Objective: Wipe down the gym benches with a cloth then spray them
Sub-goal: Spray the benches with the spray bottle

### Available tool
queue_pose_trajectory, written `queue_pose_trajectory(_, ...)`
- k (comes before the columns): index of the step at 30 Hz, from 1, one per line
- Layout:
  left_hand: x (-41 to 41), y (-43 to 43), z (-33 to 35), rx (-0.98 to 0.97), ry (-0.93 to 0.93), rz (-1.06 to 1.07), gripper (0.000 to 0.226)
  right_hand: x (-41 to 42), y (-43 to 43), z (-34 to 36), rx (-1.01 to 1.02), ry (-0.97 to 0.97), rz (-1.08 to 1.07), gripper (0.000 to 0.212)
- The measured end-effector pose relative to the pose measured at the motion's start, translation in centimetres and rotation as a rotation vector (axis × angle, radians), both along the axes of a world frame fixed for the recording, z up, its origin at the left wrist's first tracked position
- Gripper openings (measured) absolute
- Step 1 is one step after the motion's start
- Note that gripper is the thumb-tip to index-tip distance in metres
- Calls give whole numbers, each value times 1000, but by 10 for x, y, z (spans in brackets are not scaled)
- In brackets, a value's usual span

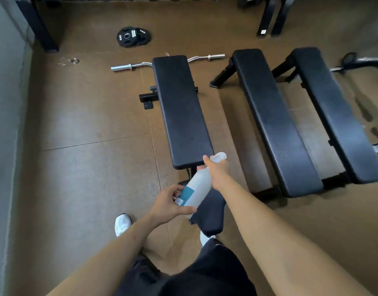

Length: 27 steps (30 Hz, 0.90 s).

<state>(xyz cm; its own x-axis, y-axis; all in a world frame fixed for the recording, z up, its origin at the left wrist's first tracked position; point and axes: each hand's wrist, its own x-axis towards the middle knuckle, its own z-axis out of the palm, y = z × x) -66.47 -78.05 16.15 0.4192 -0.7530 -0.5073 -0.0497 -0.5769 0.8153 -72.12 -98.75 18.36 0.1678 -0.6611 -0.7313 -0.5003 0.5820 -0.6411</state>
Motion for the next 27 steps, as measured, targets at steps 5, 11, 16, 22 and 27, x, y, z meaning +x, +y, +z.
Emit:
queue_pose_trajectory(5,59,64,-18,54,23,-297,81,-3,96,-31,85,50,-477,24)
queue_pose_trajectory(11,123,119,-15,105,91,-492,83,23,182,-18,126,7,-662,23)
queue_pose_trajectory(16,161,141,-5,33,106,-465,76,68,199,-4,43,78,-627,28)
queue_pose_trajectory(22,223,131,23,-33,136,-306,63,151,174,38,-66,-37,-457,27)
queue_pose_trajectory(27,284,112,61,-169,82,-124,72,239,143,84,-144,-143,-316,32)
